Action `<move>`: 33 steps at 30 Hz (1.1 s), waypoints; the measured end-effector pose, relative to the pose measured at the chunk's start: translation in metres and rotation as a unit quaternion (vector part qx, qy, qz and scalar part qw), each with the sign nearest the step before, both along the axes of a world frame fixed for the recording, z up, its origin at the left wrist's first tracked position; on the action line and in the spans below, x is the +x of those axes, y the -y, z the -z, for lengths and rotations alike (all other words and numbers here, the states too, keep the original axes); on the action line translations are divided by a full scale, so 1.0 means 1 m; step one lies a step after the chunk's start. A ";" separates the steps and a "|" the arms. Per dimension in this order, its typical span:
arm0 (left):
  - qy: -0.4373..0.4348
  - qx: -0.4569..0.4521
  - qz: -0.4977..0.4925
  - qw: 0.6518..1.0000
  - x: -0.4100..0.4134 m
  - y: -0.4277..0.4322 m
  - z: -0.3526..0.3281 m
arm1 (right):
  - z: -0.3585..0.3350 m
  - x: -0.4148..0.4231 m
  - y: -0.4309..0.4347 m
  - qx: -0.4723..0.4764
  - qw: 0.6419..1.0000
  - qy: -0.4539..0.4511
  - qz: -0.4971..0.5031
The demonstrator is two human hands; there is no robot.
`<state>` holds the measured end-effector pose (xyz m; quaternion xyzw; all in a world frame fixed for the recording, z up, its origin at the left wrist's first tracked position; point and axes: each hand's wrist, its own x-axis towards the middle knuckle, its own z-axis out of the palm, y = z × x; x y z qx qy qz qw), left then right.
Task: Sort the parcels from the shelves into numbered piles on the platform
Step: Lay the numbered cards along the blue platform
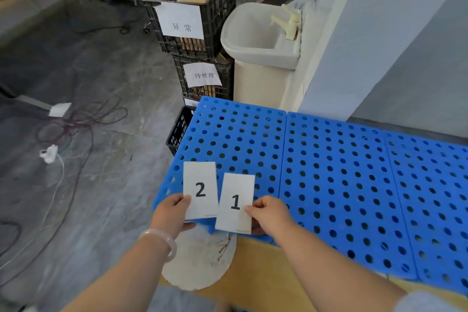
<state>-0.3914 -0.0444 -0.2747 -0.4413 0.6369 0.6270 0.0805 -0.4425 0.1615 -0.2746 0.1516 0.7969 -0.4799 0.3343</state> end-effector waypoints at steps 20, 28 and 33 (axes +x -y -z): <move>-0.011 0.002 0.142 0.990 -0.019 -0.034 -0.010 | -0.011 0.004 -0.023 0.066 0.990 -0.119 -0.036; -0.043 0.035 0.221 0.974 -0.026 -0.110 -0.023 | -0.035 0.022 -0.074 0.040 0.989 -0.103 0.098; -0.041 0.068 0.251 0.965 -0.026 -0.161 -0.026 | -0.041 0.032 -0.123 -0.028 0.978 -0.049 0.202</move>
